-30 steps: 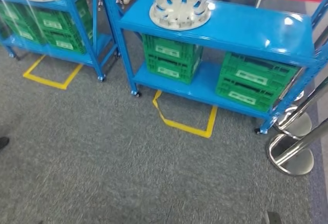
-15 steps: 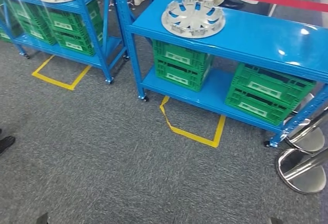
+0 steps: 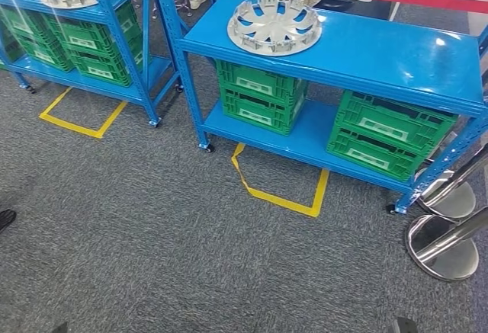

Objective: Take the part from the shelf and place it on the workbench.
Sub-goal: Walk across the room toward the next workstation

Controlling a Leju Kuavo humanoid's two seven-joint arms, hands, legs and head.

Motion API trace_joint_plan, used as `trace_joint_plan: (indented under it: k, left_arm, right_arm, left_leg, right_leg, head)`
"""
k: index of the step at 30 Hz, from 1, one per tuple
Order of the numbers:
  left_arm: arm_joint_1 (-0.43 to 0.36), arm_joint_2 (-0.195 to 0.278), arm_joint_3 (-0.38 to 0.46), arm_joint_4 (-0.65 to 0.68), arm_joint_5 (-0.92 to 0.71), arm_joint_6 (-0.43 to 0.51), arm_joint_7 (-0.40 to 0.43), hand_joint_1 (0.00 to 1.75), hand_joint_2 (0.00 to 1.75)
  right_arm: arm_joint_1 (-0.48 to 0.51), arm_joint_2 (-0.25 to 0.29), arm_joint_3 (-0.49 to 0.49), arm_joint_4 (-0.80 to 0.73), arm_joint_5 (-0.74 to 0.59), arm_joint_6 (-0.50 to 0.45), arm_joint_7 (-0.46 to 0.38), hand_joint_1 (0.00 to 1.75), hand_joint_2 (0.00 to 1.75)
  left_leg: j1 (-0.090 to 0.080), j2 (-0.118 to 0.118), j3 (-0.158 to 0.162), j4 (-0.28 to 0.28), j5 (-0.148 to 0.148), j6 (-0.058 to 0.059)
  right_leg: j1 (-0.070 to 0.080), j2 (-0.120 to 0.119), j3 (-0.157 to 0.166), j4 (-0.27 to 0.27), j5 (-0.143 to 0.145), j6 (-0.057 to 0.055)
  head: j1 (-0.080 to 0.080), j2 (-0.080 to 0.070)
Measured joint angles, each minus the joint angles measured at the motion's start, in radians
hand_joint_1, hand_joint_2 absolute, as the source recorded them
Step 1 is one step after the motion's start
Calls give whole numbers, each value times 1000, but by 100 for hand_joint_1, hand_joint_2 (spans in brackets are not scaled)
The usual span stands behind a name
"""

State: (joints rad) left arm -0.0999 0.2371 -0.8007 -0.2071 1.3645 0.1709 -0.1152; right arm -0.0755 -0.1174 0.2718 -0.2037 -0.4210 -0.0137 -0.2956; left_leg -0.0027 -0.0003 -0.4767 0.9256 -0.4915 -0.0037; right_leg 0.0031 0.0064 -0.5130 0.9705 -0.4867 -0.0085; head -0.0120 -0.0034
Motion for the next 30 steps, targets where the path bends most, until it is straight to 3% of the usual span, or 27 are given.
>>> trace_joint_plan:
  k: [2, 3, 6, 7, 8, 9, 11, 13, 15, 17, 18, 21, 22, 23, 24, 27, 29, 30]
  left_arm:
    - [-1, 0, 0, 0, 0, 0, 0, 0, 0]
    - [-1, -1, 1, 0, 1, 0, 0, 0, 0]
    - [-1, -2, 4, 0, 1, 0, 0, 0, 0]
    - [-1, -2, 5, 0, 1, 0, 0, 0, 0]
    - [-1, -3, 5, 0, 2, 0, 0, 0, 0]
    - [0, -4, 5, 0, 2, 0, 0, 0, 0]
    - [0, -3, 5, 0, 2, 1, 0, 0, 0]
    - [0, 0, 5, 1, 1, 2, -1, 0, 0]
    - [-3, 0, 5, 1, 1, 3, -1, 0, 0]
    - [-4, -2, 5, 1, 2, 3, -2, 0, 0]
    - [-5, -3, 5, 0, 2, 3, -2, 0, 0]
    - [-5, -4, 5, 0, 4, 4, -2, 0, 0]
    - [-3, -5, 5, 0, 4, 6, -2, 0, 0]
    - [-1, -5, 5, 0, 5, 7, -2, 0, 0]
    - [0, -6, 5, 0, 6, 8, -2, 0, 0]
    - [0, -4, 5, 0, 9, 10, -2, 0, 0]
    - [-3, -1, 5, 0, 10, 10, -2, 0, 0]
    - [-5, -1, 5, 0, 11, 10, -2, 0, 0]
  right_arm:
    - [-1, -1, 2, 0, -3, 0, -2, 0, 0]
    - [-1, -1, 2, 0, -5, 0, -3, 0, 0]
    - [0, -2, 2, 0, -10, 0, -4, 0, 0]
    - [1, -2, 2, 0, -10, 0, -4, 0, 0]
    - [3, -2, 2, 0, -11, 0, -4, 0, 0]
    - [5, -2, 2, 0, -11, 0, -4, 0, 0]
    - [4, 0, 3, 0, -12, 1, -4, 0, 0]
    - [1, 2, 3, 0, -14, 1, -4, 0, 0]
    - [0, 2, 3, 0, -16, 2, -4, 0, 0]
    - [1, 1, 3, 0, -17, 2, -4, 0, 0]
    - [0, 1, 3, 0, -18, 2, -4, 0, 0]
    - [-4, 1, 3, 0, -19, 2, -4, 0, 0]
    - [-4, 1, 3, 0, -20, 2, -4, 0, 0]
    - [-4, 1, 3, 0, -21, 2, -4, 0, 0]
    - [-4, 1, 4, 0, -21, 2, -4, 0, 0]
    - [-6, 1, 4, 0, -22, 2, -4, 0, 0]
    - [-7, 1, 4, 0, -22, 2, -4, 0, 0]
    - [-6, 1, 4, 0, -22, 2, -4, 0, 0]
  left_leg:
    - [6, 6, 18, -36, 18, 10]
    - [11, 11, 29, -58, 28, 14]
    - [19, 24, 42, -83, 38, 15]
    - [21, 27, 43, -82, 36, 11]
    - [24, 31, 45, -81, 32, 6]
    - [29, 34, 48, -78, 28, -1]
    - [37, 42, 54, -62, 11, -22]
    - [39, 48, 52, -37, -6, -42]
    - [40, 55, 49, -26, -11, -54]
    - [46, 50, 44, -11, -23, -60]
    - [47, 41, 28, 21, -43, -60]
    - [40, 14, -87, 230, -129, -47]
    - [35, 11, -125, 289, -139, -41]
    - [30, 9, -148, 312, -130, -33]
    - [24, 6, -152, 295, -102, -25]
    - [8, -32, -88, 101, 9, -3]
    - [2, -52, -62, 32, 27, 0]
    - [0, -47, -59, 26, 26, -1]
  right_leg:
    - [-1, 1, -3, -1, -2, 8]
    - [-1, 1, -15, 23, -17, 13]
    - [-14, 0, -103, 202, -99, 32]
    - [-21, 0, -125, 245, -109, 40]
    - [-29, -2, -131, 253, -99, 48]
    - [-37, -5, -115, 219, -71, 58]
    - [-49, -24, -53, 88, -7, 78]
    - [-49, -33, -16, 13, 9, 72]
    - [-41, -22, -17, 15, 0, 45]
    - [-36, -10, -17, 17, 1, 27]
    - [-35, -4, -17, 16, 3, 21]
    - [-26, 14, -19, 14, 5, 9]
    - [-22, 21, -19, 14, 5, 6]
    - [-18, 30, -17, 14, 4, 4]
    - [-15, 40, -15, 14, 3, 2]
    - [-13, 67, -12, 14, 2, 2]
    - [-16, 82, -17, 12, 3, 7]
    - [-17, 90, -19, 10, 4, 12]
  head:
    - [-2, 0]
    - [-1, 0]
    - [15, 0]
    - [18, 0]
    - [22, 0]
    - [24, 0]
    - [32, 0]
    - [38, 0]
    - [31, 0]
    - [17, 0]
    - [11, 0]
    - [-11, 0]
    - [-17, 0]
    - [-20, 0]
    - [-22, 0]
    - [-25, 0]
    - [-28, 0]
    - [-29, 0]
